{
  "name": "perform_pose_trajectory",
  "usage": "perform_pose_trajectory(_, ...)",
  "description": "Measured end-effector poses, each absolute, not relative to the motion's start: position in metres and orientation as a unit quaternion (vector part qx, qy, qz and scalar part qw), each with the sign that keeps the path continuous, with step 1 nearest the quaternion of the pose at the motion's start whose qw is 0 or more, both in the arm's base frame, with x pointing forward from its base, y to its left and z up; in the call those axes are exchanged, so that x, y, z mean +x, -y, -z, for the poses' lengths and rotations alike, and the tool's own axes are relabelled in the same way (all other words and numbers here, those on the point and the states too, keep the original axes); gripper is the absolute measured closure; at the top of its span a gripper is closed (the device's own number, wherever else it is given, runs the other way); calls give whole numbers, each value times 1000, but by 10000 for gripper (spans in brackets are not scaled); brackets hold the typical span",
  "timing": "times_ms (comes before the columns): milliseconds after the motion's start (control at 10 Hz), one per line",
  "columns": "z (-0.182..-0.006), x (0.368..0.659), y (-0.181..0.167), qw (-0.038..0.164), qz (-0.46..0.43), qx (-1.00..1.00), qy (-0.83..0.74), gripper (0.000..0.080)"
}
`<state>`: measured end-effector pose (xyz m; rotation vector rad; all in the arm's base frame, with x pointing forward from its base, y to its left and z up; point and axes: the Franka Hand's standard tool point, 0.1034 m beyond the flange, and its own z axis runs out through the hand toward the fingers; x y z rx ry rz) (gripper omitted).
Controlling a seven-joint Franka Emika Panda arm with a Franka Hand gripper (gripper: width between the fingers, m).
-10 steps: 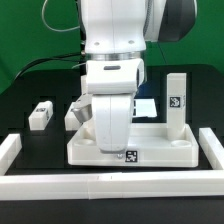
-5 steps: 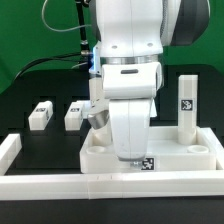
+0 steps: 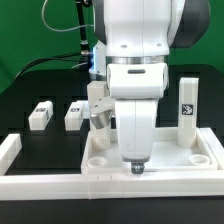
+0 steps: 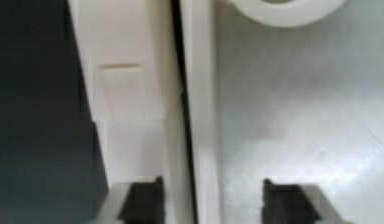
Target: Assemble desk
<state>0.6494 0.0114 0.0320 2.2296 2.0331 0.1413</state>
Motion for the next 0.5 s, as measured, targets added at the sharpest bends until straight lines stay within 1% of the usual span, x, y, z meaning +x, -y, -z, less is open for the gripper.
perform_pose_trajectory(100,-32,649,-11,60,-47,737,-671,396)
perform_pose_trajectory(200,-32,649,-10,60,-47,737,-671,396)
perform_pose_trajectory(300,-32,649,-10,60,-47,737,-671,226)
perform_pose_trajectory(400,-32,649,-10,60,-47,738,-671,174)
perform_pose_trajectory(500,-32,649,-10,60,-47,738,-671,174)
